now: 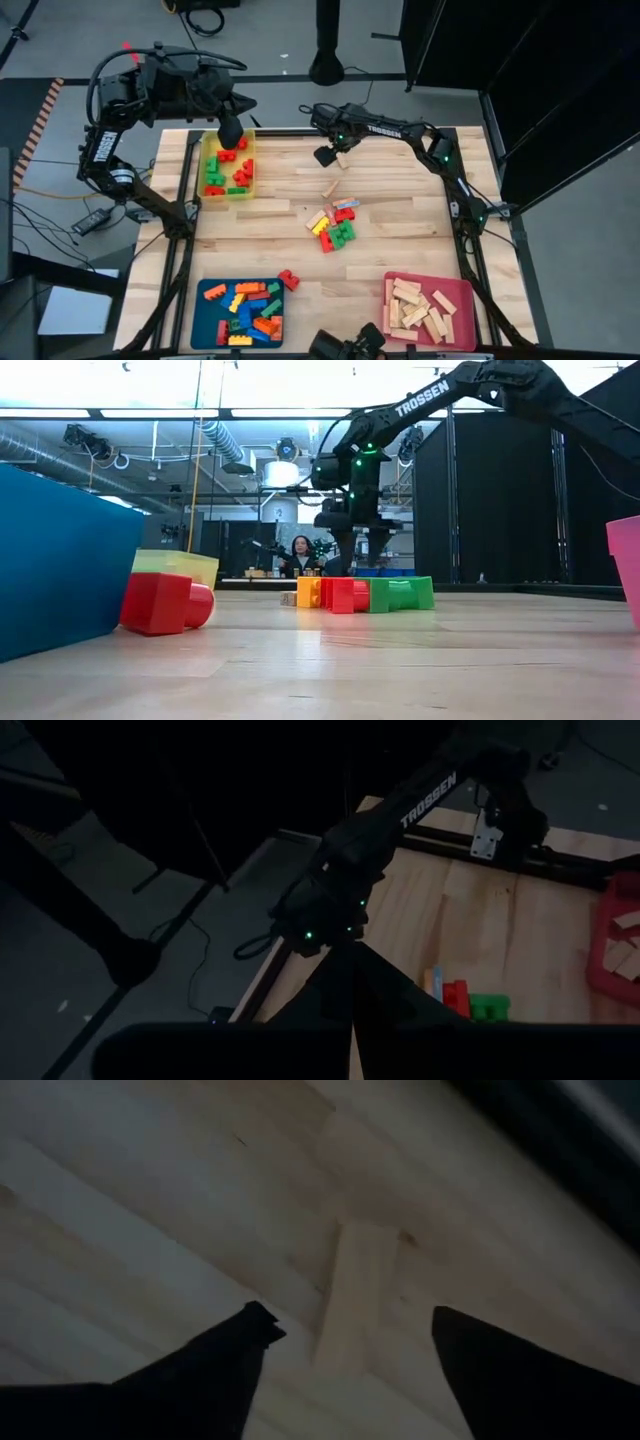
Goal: Sort blocks by size
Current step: Put the wooden block into the red bin
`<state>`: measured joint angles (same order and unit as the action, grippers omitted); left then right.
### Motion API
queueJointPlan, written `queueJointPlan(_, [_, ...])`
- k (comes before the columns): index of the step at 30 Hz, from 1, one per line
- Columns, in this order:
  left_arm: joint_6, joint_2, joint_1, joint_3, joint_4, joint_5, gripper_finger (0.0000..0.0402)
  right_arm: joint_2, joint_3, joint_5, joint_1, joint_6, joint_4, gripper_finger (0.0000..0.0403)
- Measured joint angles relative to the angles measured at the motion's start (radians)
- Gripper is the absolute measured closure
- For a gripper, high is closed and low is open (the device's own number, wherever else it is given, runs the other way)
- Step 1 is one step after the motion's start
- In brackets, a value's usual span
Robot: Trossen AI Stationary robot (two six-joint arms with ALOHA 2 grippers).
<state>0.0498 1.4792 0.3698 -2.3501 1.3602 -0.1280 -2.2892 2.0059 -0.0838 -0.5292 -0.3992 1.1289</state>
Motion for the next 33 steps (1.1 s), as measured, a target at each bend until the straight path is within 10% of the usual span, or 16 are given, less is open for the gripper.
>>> queueJointPlan(7, [0.002, 0.000, 0.000, 0.000, -0.001, 0.001, 0.0399, -0.001, -0.111, 0.034, -0.016, -0.026, -0.032, 0.0073])
queueJointPlan(16, [0.002, 0.000, 0.000, 0.000, 0.000, 0.001, 0.0399, -0.001, -0.171, 0.063, -0.016, -0.007, -0.081, 0.0125])
queueJointPlan(33, [0.032, -0.001, 0.000, 0.000, 0.008, 0.001, 0.0399, 0.004, -0.175, 0.077, -0.020, 0.009, -0.055, 0.0391])
